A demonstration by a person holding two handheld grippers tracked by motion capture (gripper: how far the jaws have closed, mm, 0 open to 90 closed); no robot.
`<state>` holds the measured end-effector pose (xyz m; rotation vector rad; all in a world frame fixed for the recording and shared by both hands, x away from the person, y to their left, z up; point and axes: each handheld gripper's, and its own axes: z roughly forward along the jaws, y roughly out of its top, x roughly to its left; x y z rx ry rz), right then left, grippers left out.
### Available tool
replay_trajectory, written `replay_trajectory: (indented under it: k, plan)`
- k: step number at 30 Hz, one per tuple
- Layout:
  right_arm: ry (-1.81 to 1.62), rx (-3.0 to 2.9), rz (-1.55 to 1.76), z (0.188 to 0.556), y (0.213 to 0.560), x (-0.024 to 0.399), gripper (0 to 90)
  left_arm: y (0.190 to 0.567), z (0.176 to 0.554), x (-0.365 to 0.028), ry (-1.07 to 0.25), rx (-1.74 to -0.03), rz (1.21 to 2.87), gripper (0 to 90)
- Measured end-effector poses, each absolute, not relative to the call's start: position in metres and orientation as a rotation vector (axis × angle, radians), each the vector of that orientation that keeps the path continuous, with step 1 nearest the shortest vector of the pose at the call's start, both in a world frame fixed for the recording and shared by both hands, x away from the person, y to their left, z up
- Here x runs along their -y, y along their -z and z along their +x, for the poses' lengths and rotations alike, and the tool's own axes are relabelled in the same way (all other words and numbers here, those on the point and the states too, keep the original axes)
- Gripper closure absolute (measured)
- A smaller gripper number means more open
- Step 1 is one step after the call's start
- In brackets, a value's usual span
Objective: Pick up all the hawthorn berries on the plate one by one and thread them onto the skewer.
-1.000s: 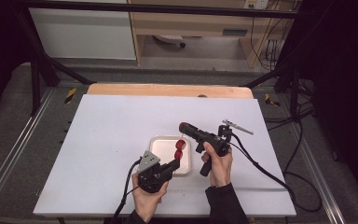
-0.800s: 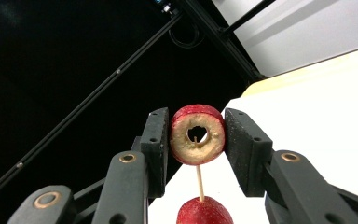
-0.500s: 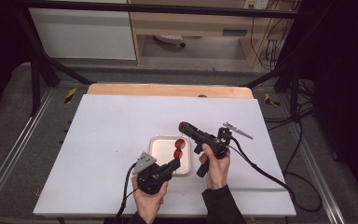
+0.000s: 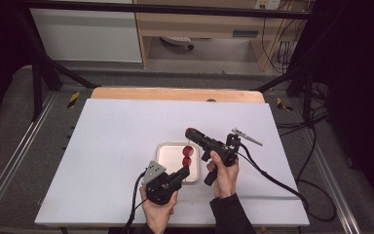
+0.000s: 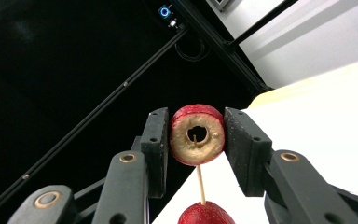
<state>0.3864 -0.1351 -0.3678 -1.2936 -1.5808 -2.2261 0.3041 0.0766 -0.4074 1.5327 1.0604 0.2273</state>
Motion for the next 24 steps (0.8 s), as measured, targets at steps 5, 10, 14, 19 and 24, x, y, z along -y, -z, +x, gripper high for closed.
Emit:
replay_trajectory:
  k: [5, 10, 14, 19, 24]
  plan:
    - [2.203, 1.614, -1.289, 0.384, 0.367, 0.136, 62.2, 0.402, 0.303, -0.079, -0.261, -1.034, 1.503, 88.6]
    - [2.189, 1.634, -1.280, 0.382, 0.372, 0.131, 62.2, 0.399, 0.308, -0.081, -0.260, -1.045, 1.541, 88.7]
    - [2.169, 1.683, -1.291, 0.383, 0.371, 0.133, 61.6, 0.401, 0.310, -0.080, -0.265, -1.045, 1.546, 88.6]
    - [2.164, 1.773, -1.301, 0.384, 0.366, 0.139, 41.1, 0.402, 0.313, -0.089, -0.291, -1.050, 1.571, 88.6]
    - [2.099, 1.983, -1.324, 0.383, 0.365, 0.147, 23.3, 0.403, 0.318, -0.100, -0.327, -1.046, 1.622, 88.5]
